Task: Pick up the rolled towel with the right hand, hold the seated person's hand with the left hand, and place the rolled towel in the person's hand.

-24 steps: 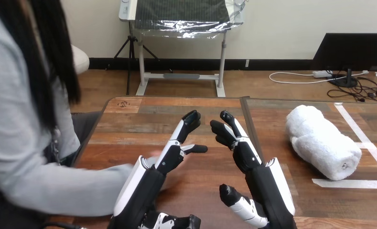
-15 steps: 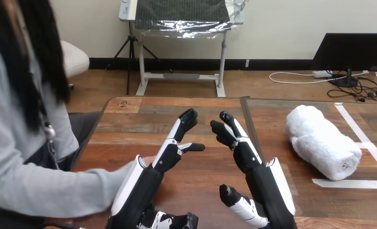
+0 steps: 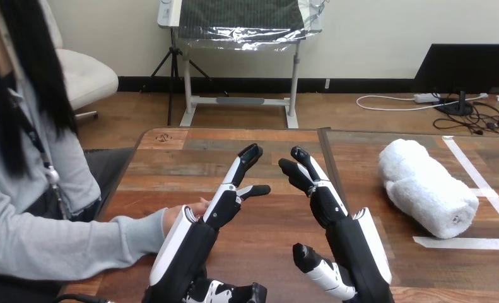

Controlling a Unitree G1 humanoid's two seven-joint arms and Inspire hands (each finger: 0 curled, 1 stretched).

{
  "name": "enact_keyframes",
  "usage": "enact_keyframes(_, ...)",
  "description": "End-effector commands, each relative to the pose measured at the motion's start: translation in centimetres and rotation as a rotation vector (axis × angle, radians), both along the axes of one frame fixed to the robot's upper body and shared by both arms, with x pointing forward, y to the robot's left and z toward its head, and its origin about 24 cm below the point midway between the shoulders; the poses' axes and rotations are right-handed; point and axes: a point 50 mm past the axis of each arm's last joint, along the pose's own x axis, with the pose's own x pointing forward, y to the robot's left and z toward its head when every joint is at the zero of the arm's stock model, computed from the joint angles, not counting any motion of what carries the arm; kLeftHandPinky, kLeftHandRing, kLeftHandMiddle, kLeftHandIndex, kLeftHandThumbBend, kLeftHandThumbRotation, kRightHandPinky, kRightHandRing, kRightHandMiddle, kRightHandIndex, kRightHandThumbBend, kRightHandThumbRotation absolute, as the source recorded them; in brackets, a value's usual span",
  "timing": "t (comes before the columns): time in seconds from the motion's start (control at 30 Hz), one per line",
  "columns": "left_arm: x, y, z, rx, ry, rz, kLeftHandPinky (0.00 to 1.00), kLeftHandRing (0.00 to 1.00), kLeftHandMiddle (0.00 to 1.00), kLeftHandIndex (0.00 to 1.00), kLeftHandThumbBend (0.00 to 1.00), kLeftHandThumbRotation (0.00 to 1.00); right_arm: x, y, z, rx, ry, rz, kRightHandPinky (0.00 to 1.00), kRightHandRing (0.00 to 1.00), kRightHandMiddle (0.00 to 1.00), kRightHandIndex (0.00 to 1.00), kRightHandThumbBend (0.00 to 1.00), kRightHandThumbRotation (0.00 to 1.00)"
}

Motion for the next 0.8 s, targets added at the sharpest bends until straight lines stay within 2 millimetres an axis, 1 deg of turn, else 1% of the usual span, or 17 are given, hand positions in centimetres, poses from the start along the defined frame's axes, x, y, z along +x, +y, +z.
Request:
enact_keyframes(0.0,1.4,-0.4,1.3,-0.012,-0.072,-0.002,0.82,0.97,1.00,1.00,1.00,0.86,1.8,0.0,1.9,0.010,-0.098,0.009,0.93,0.93,0.89,0.94,0.89,0.86)
enact_keyframes(0.5,1.6,-0.5,1.3,-0.006,-0.062,-0.002,0.80,0.98,1.00,1.00,1.00,0.87,2.2,-0.3,2.2,0.004,-0.108,-0.008,0.94,0.91,0.89,0.93,0.93,0.86)
enact_keyframes(0.6,1.6,-0.6,1.2,-0.009,-0.060,0.000,0.81,0.99,1.00,1.00,1.00,0.86,2.3,-0.6,2.6,-0.009,-0.133,-0.017,0.92,0.90,0.89,0.93,0.91,0.85)
enact_keyframes(0.77,1.6,-0.5,1.2,-0.003,-0.065,0.012,0.80,0.99,1.00,1.00,1.00,0.87,2.9,-1.8,3.2,-0.042,-0.155,-0.055,0.92,0.90,0.89,0.92,0.92,0.82)
